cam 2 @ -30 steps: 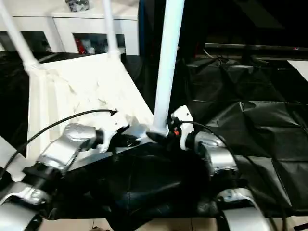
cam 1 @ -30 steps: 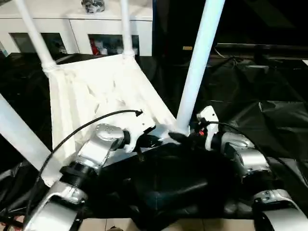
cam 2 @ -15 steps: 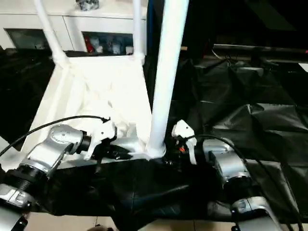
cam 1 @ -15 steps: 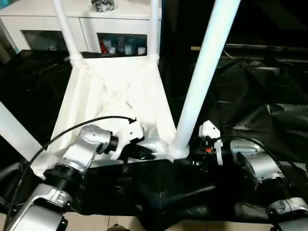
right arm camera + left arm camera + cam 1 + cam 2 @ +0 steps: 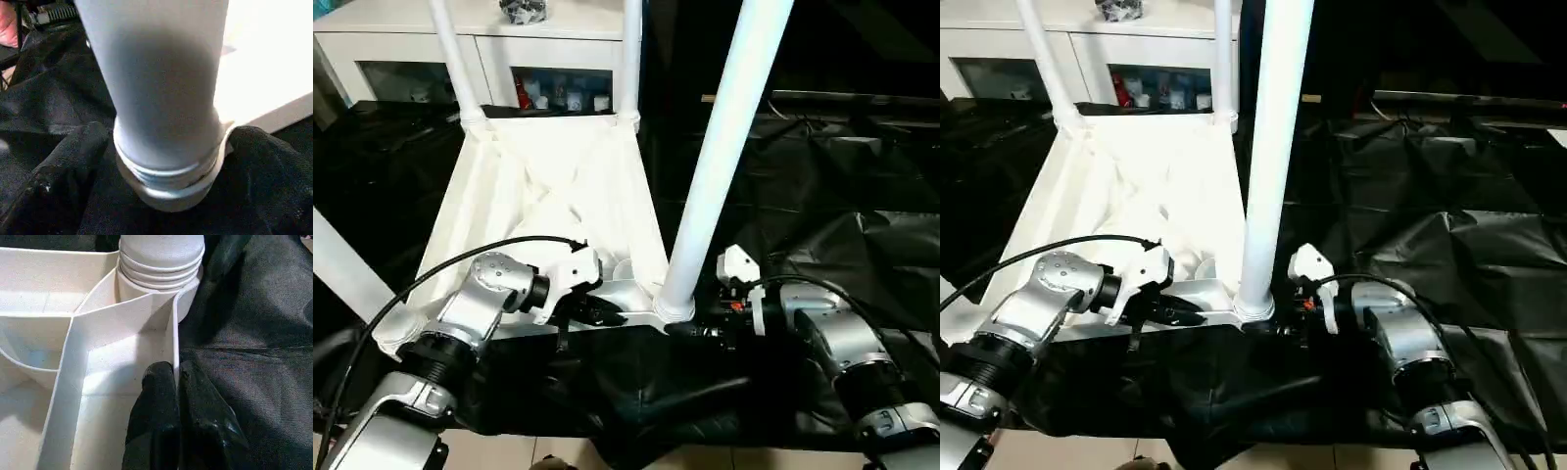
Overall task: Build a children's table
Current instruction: Rotate leg to tighten
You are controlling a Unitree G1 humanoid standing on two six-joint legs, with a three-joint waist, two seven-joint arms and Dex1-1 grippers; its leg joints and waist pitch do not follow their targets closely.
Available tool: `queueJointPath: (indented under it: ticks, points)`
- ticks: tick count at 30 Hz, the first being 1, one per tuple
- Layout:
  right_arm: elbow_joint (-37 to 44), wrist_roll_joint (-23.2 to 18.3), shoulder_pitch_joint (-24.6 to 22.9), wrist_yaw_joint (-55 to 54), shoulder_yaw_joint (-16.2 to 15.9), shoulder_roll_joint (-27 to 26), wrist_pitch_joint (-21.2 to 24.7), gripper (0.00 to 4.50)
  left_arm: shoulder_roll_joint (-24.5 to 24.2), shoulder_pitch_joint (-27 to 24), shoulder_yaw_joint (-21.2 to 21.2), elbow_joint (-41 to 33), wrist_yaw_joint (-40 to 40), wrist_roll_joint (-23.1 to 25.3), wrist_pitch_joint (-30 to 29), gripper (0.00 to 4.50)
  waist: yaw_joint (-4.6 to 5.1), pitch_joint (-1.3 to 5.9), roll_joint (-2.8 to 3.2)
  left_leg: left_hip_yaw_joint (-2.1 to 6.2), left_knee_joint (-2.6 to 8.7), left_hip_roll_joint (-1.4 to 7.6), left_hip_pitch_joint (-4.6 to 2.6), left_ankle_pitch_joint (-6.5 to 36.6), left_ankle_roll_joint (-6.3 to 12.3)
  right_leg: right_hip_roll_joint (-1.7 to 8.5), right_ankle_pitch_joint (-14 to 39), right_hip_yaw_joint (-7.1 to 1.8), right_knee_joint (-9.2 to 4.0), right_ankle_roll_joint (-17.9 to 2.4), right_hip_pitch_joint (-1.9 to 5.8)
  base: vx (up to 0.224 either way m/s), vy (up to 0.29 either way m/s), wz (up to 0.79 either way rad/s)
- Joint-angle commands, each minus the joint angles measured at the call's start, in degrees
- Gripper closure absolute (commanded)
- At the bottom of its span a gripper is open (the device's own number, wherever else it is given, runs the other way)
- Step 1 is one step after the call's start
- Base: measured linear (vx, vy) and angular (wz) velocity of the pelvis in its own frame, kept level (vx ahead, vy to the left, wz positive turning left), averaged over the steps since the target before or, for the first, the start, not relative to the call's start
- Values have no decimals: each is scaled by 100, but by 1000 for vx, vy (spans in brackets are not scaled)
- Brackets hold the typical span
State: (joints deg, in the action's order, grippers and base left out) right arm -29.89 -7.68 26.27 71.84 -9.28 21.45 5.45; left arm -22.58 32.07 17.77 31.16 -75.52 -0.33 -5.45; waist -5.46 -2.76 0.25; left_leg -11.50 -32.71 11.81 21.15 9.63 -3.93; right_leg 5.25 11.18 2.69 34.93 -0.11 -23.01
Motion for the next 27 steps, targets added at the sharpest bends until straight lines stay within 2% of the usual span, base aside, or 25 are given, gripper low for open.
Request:
queueJointPath:
  ticks: [1, 8, 11, 12, 13, 16, 23, 27]
  points:
    - [257, -155, -35, 103, 23, -40, -115, 5, 189, 1, 137, 68, -129, -96, 100, 450, -3, 345, -79, 50, 331, 150, -71, 1200, 313, 255, 1066, -184, -405, -1217, 248, 0, 0, 0]
    - [12, -52, 55, -153, 43, -151, -314, 5, 206, -9, 133, 85, -77, -82, 125, 450, -35, 357, -93, 49, 322, 148, -71, 1112, 291, 260, 1017, -188, -386, -1226, 238, 0, 0, 0]
    - [-166, 117, 94, -292, -62, -198, -414, 5, 212, -9, 125, 104, -65, -75, 138, 450, -36, 358, -88, 46, 316, 145, -71, 1089, 293, 258, 969, -188, -383, -1246, 236, 0, 0, 0]
    - [-211, 164, 110, -346, -91, -208, -425, 5, 212, -7, 123, 107, -63, -74, 137, 450, -33, 353, -117, 44, 320, 140, -63, 1074, 290, 255, 985, -186, -385, -1236, 238, 0, 0, 0]
    - [-253, 186, 133, -379, -107, -221, -409, 30, 211, -6, 120, 109, -61, -73, 137, 450, -44, 359, -100, 46, 318, 141, -73, 1061, 289, 261, 988, -187, -381, -1240, 242, 0, 0, 0]
    - [-309, 139, 185, -409, -122, -254, -300, 44, 212, -8, 113, 116, -52, -70, 138, 450, -43, 355, -98, 44, 317, 143, -74, 1084, 303, 255, 989, -188, -381, -1216, 241, 0, 0, 0]
    - [-574, 93, 328, -520, -30, -357, -294, 104, 219, -18, 114, 115, -44, -66, 128, 450, -19, 349, -98, 50, 325, 140, -68, 1182, 268, 259, 1147, -186, -394, -1190, 243, 0, 0, 0]
    - [-633, 119, 311, -495, -74, -351, -314, 135, 223, -3, 116, 143, -24, -49, 122, 450, -11, 352, -75, 52, 324, 141, -71, 1197, 253, 256, 1128, -189, -391, -1204, 243, 0, 0, 0]
